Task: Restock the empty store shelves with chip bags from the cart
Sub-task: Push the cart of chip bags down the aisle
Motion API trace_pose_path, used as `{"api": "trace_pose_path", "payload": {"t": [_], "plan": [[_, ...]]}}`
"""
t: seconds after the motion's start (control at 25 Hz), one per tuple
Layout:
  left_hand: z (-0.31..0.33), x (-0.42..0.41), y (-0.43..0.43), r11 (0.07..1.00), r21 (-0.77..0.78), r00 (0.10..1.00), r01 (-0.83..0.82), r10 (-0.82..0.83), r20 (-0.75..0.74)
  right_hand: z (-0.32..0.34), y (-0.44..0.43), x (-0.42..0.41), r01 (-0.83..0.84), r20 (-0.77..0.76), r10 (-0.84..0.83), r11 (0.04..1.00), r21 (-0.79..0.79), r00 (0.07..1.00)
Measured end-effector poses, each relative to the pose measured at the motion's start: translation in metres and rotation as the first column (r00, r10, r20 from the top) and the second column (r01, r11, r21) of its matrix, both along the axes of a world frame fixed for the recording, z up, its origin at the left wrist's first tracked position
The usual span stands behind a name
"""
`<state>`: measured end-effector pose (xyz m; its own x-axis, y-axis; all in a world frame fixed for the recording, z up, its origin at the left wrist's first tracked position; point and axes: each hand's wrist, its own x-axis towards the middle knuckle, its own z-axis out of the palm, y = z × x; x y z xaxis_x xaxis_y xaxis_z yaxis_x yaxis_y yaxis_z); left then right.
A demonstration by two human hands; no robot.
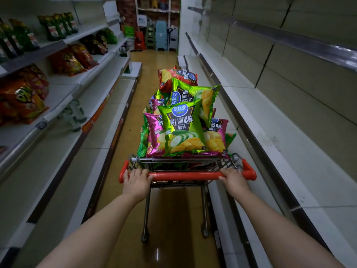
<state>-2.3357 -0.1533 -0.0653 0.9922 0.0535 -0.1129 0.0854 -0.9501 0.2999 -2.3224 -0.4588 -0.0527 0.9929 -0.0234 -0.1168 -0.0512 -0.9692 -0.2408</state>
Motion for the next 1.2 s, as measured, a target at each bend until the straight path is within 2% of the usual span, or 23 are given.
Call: {"api": "trace_pose_path", "payload": {"t": [0.36,0.64,1.2], "plan": [[0.001,-0.113,-0.002,1.0,-0.027,1.0,0.012,-0.012,-0.01,0.0,-0.004,-0.112,0.028,-0.032,-0.027,0.999,0.033,0.999],[0.003,-0.181,-0.009,1.0,-0.017,1.0,0.001,-0.001,-0.009,0.006,-0.004,-0.186,0.026,-0.001,-0.026,0.999,0.024,1.0],[0.006,-0.298,-0.018,0.999,0.044,0.999,0.003,-0.001,-0.053,-0.012,-0.022,-0.298,0.005,-0.027,-0.004,0.999,0.034,1.0]]}}
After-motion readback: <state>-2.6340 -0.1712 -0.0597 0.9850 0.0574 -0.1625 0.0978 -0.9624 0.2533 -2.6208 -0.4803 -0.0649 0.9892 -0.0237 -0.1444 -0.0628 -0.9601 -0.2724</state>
